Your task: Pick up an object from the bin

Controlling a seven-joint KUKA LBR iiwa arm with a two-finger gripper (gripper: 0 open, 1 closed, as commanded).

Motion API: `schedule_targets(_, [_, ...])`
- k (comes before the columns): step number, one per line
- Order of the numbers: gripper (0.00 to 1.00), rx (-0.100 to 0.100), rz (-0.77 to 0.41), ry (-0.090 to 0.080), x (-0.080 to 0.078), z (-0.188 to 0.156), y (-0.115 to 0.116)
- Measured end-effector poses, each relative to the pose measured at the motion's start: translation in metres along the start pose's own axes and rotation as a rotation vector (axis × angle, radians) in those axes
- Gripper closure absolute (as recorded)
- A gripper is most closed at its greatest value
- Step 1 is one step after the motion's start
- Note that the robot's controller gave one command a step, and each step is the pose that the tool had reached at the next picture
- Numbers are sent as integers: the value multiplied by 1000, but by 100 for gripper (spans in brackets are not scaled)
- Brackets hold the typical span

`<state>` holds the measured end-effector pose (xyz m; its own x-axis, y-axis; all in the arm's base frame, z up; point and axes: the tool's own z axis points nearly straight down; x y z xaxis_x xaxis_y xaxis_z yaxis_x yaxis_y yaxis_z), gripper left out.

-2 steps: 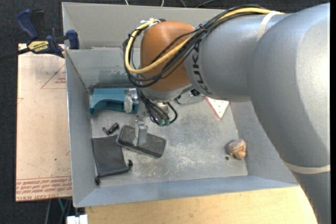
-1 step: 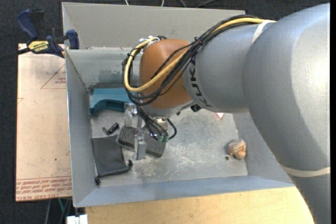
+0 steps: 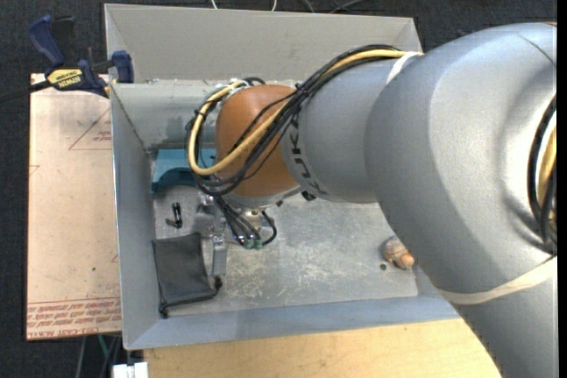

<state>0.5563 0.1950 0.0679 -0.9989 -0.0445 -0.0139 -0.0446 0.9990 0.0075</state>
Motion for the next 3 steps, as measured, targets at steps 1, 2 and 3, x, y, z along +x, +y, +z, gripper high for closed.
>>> schedule_targets(1, [100,4,152,6,22,-4,-27])
schedule_targets(2, [100,4,152,6,22,-4,-27])
schedule_targets(3, [100,3,152,6,22,-8,-27])
